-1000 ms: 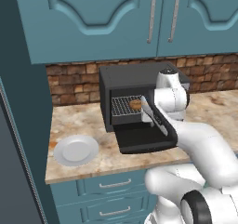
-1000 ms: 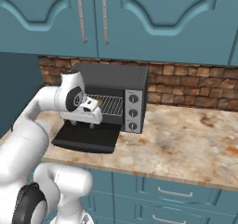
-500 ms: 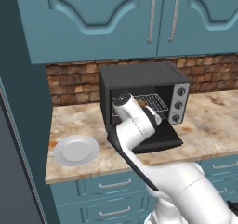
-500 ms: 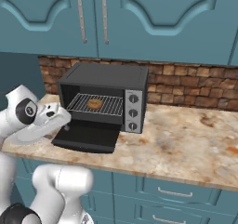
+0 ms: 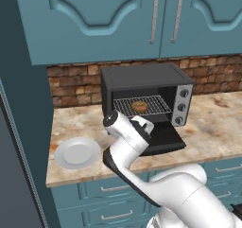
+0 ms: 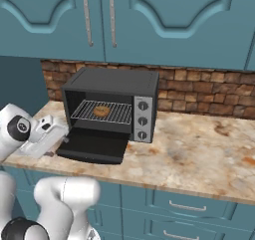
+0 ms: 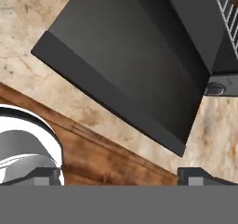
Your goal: Pick up the bagel from the plate, place it on the toaster oven rack, close the door, and set the timer.
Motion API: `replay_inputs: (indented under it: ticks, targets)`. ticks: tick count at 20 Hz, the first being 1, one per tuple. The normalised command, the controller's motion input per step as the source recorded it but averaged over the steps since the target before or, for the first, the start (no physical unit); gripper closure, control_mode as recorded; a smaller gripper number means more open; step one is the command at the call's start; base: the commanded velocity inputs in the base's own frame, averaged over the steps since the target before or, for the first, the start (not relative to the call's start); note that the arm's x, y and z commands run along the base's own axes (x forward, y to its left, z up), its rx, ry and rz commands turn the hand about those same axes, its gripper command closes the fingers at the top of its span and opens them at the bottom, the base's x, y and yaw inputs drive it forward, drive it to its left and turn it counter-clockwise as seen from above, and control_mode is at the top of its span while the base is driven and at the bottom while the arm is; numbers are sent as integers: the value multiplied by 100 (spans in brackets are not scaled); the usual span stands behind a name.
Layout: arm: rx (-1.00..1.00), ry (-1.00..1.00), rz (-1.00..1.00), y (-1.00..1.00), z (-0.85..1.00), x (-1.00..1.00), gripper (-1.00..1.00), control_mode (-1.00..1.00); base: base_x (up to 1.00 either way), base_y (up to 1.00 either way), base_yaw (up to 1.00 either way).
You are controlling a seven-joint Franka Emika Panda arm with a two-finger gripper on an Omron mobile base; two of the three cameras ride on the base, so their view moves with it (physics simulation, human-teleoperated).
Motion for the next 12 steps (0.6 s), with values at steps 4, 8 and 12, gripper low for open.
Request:
replay_inputs:
  ticks: [4,8,12]
  targets:
    - [-8,-5,5,7,-42,0,-100,-100,0,0,0]
    - [-3,-7,0,14,-46,1,-100,-100,0,0,0]
    - [-1,-9,0,6,-28,18,-100,-100,0,0,0]
